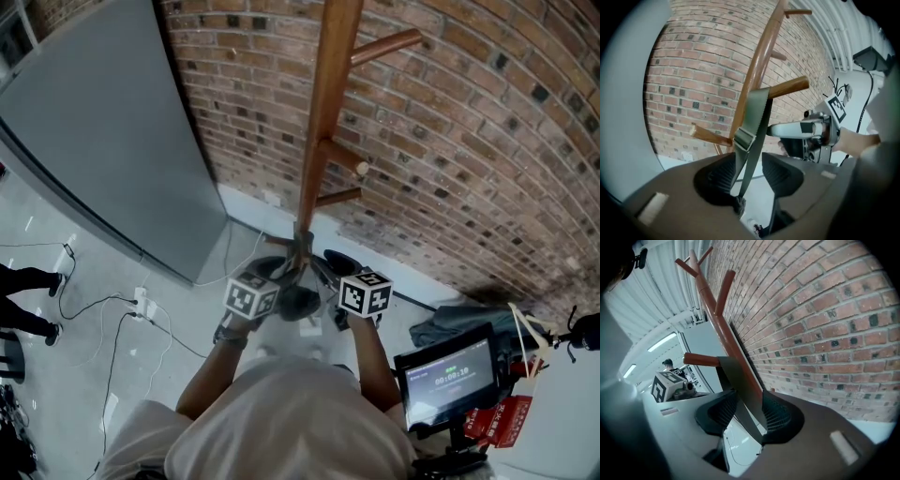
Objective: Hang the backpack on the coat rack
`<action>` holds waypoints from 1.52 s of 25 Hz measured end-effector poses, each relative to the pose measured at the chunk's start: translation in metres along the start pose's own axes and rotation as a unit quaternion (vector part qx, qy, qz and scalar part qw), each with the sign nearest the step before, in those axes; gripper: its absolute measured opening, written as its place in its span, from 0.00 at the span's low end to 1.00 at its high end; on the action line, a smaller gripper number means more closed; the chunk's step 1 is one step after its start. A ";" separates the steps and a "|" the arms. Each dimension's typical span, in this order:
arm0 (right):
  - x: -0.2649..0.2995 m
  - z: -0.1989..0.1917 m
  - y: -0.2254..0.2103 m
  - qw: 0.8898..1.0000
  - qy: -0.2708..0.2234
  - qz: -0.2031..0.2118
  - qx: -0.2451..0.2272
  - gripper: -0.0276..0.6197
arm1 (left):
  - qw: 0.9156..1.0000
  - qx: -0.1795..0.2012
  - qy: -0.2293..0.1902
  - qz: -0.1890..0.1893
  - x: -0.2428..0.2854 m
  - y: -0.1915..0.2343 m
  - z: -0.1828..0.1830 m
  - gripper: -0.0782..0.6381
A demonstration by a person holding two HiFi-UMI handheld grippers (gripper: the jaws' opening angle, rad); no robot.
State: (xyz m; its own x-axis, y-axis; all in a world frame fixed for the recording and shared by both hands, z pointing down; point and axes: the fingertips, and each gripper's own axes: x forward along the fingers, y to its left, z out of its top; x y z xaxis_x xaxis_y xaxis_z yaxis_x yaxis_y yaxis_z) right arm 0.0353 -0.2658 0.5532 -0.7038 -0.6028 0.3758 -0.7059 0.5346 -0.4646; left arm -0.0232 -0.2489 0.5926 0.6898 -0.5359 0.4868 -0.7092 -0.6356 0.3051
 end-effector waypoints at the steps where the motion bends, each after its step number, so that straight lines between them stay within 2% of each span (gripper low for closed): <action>1: -0.003 0.003 0.000 1.000 -0.002 -0.003 -0.001 0.28 | 1.000 0.002 -0.005 0.004 -0.004 0.000 0.003 0.35; 4: -0.014 0.015 0.000 1.000 -0.012 -0.008 0.001 0.28 | 0.999 0.019 -0.027 0.018 -0.017 0.000 0.017 0.35; 8: -0.031 0.041 0.010 0.999 -0.039 -0.013 -0.011 0.27 | 0.996 0.047 -0.065 0.039 -0.038 -0.002 0.044 0.27; 11: -0.044 0.064 0.022 0.997 -0.057 -0.019 -0.041 0.22 | 0.992 0.057 -0.104 0.044 -0.055 -0.007 0.068 0.17; 18: -0.068 0.106 0.060 0.989 -0.088 -0.008 -0.115 0.15 | 0.980 0.074 -0.178 0.048 -0.094 -0.026 0.123 0.11; 23: -0.086 0.134 0.078 0.978 -0.122 -0.029 -0.165 0.06 | 0.971 0.095 -0.215 0.051 -0.121 -0.041 0.156 0.11; 31: -0.115 0.170 0.099 0.959 -0.179 -0.043 -0.213 0.05 | 0.954 0.133 -0.264 0.057 -0.157 -0.063 0.192 0.11; 38: -0.123 0.177 0.116 0.954 -0.176 -0.034 -0.241 0.04 | 0.945 0.165 -0.275 0.069 -0.172 -0.075 0.205 0.11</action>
State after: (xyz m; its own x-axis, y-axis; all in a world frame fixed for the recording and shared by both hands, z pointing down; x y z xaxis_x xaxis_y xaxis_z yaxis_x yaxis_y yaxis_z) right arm 0.0544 -0.2343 0.3111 -0.6454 -0.7615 0.0605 -0.7626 0.6468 0.0055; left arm -0.0586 -0.2232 0.3186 0.6296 -0.7766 -0.0232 -0.7766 -0.6283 -0.0464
